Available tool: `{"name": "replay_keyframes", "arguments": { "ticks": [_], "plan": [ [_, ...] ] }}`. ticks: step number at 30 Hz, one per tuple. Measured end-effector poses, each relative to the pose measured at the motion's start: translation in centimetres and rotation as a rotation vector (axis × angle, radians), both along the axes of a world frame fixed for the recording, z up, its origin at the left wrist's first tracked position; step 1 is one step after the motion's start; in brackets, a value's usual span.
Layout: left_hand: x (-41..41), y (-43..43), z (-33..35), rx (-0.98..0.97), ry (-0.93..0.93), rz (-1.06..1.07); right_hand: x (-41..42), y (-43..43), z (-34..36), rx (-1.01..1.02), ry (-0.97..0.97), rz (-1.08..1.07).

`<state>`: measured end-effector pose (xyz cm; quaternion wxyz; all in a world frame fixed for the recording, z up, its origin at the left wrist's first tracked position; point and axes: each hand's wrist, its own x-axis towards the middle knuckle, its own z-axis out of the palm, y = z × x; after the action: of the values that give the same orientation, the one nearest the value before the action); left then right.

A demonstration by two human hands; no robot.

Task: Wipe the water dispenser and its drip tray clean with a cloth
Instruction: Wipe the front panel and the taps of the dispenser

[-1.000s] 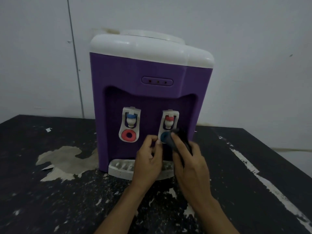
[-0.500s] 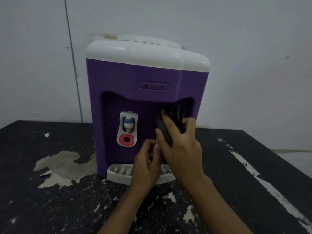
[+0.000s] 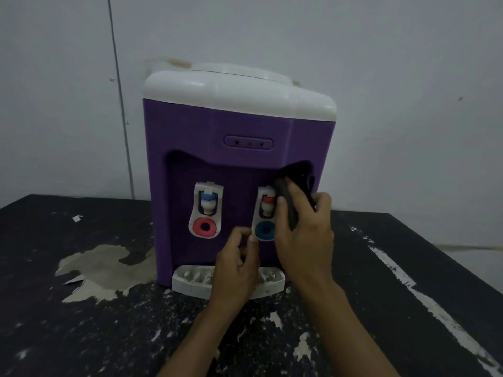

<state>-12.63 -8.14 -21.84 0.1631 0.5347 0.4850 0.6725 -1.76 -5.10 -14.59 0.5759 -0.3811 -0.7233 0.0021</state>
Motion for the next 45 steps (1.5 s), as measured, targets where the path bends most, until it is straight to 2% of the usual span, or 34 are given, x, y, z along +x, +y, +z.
{"name": "replay_keyframes", "arguments": {
  "ticks": [3, 6, 7, 10, 15, 20, 25, 30, 35, 42, 45],
  "plan": [
    [0.1, 0.1, 0.0, 0.003, 0.012, 0.011, 0.4, -0.1, -0.2, 0.091, -0.168, 0.028],
    [0.1, 0.1, 0.0, -0.008, 0.022, 0.023, 0.5, 0.2, 0.7, -0.015, -0.058, -0.005],
    [0.1, 0.1, 0.0, -0.011, 0.027, 0.028, 0.4, 0.1, 0.9, -0.016, -0.061, 0.004],
    [0.1, 0.0, 0.1, -0.013, 0.038, 0.029, 0.2, -0.4, 0.7, 0.09, -0.232, 0.071],
    [0.1, -0.2, 0.2, -0.039, 0.01, 0.008, 0.3, 0.0, 0.5, 0.034, -0.147, 0.045],
    [0.2, -0.4, 0.1, -0.06, -0.087, -0.092, 1.2, -0.6, -2.2, 0.104, -0.463, 0.08],
    [0.0, -0.6, 0.1, -0.095, -0.166, -0.151, 2.2, -1.3, -5.6, -0.063, -0.347, 0.082],
    [0.1, -0.8, 0.3, -0.068, -0.222, -0.159, 1.9, -2.0, -5.0, -0.021, -0.239, 0.096],
    [0.0, -0.9, 0.2, -0.047, -0.226, -0.141, 1.1, -1.7, -5.5, -0.046, -0.326, 0.114],
    [-0.1, -0.9, 0.1, -0.058, -0.235, -0.153, 1.2, -1.9, -5.7, -0.069, -0.227, 0.007],
    [-0.1, -1.2, 0.3, -0.043, -0.229, -0.151, 0.7, -1.9, -5.9, -0.038, -0.313, 0.083]
  ]
}}
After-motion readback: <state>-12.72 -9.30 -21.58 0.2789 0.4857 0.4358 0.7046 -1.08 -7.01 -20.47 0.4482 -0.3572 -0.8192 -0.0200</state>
